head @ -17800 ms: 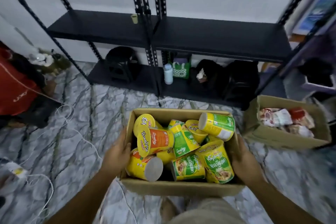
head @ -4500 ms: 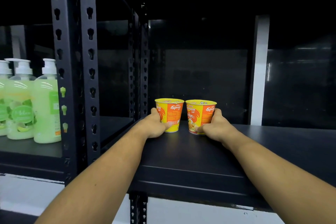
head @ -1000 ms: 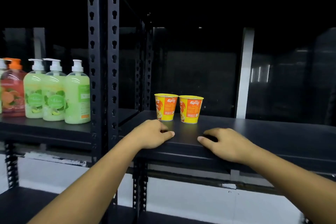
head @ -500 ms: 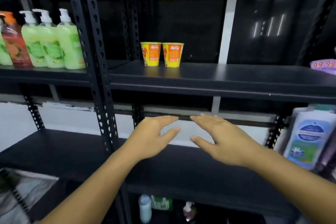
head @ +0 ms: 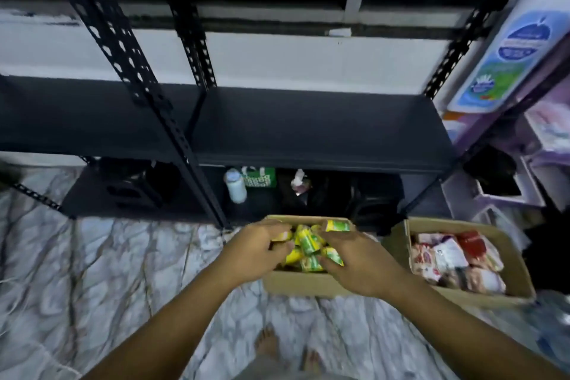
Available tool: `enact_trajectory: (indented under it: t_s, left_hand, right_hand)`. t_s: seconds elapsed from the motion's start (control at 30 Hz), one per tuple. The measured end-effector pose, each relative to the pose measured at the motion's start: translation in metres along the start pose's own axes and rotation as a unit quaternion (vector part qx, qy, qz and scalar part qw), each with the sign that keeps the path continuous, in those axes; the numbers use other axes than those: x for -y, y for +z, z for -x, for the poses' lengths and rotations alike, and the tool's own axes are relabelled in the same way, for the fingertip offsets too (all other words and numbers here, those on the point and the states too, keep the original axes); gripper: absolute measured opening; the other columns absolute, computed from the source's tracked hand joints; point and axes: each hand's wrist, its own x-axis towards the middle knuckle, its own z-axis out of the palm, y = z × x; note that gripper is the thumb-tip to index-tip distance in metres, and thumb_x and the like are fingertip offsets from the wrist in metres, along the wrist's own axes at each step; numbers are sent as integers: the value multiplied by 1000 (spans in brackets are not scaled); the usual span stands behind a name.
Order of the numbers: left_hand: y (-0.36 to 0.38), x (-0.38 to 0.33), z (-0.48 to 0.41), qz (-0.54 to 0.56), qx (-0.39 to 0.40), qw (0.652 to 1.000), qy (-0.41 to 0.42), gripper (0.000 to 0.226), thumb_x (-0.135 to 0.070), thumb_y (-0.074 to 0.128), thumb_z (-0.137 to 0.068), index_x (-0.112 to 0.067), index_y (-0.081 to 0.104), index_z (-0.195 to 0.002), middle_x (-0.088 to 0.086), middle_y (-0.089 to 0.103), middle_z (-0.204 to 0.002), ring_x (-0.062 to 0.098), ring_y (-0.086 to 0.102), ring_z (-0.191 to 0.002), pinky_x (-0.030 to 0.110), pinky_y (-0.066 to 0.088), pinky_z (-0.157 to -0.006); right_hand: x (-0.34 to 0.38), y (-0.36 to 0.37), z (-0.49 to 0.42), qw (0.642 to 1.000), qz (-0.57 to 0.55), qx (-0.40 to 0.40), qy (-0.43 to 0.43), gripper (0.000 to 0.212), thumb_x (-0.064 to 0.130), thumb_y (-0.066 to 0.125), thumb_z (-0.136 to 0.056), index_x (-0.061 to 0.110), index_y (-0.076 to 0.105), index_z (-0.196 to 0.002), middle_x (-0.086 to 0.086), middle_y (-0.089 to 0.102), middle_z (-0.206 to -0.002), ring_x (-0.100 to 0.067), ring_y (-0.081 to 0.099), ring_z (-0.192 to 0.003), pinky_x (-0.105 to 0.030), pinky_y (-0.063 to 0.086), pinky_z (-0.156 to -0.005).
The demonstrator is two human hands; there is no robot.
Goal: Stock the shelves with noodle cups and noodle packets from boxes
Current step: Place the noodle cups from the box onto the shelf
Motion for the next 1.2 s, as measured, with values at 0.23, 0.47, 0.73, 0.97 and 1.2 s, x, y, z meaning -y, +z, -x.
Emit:
enact_trajectory:
  t_s: [0.23, 0.47, 0.73, 0.97, 1.2]
  left_hand:
    - [68, 58, -29, 51, 135, 986, -79, 61, -48, 57, -103, -24, 42, -157, -2, 41, -161, 16, 41, -145, 24, 37, -109]
    - [105, 107, -78, 17, 189, 975, -113, 65, -52, 57, -101, -21, 42, -156, 4, 46, -156, 23, 47, -139, 33, 43, -107]
    - [158, 156, -140, -5, 199, 975, -96, 63, -48, 58, -102, -21, 41, -156, 5, 44, -156, 24, 48, -138, 34, 44, -105]
    - [246, 208, -210, -19, 208, 973, -99, 68, -52, 57, -100, -22, 40, -157, 1, 40, -160, 22, 46, -141, 36, 45, -107]
    - [337, 239, -307, -54, 171, 980, -84, 71, -51, 62, -96, -18, 41, -156, 10, 39, -158, 29, 42, -143, 41, 44, -109]
  right_hand:
    - [-14, 91, -22, 980, -38, 153, 121, 58, 56, 37, -105, 25, 41, -153, 0, 55, -148, -24, 52, -133, -40, 47, -104]
    - [-38, 153, -64, 956, -68, 180, 224, 57, 56, 38, -104, 23, 40, -151, -6, 55, -144, -29, 53, -129, -42, 49, -100]
    - [-98, 231, -116, 925, -146, 191, 293, 60, 56, 39, -103, 32, 32, -158, -7, 49, -151, -31, 49, -136, -47, 47, -105]
    - [-175, 321, -161, 909, -178, 180, 332, 61, 56, 43, -102, 33, 30, -158, -9, 53, -145, -31, 53, -131, -46, 51, -99]
    - [-255, 409, -210, 880, -269, 63, 386, 71, 44, 59, -97, 29, 26, -158, -15, 56, -144, -39, 58, -124, -44, 50, -95]
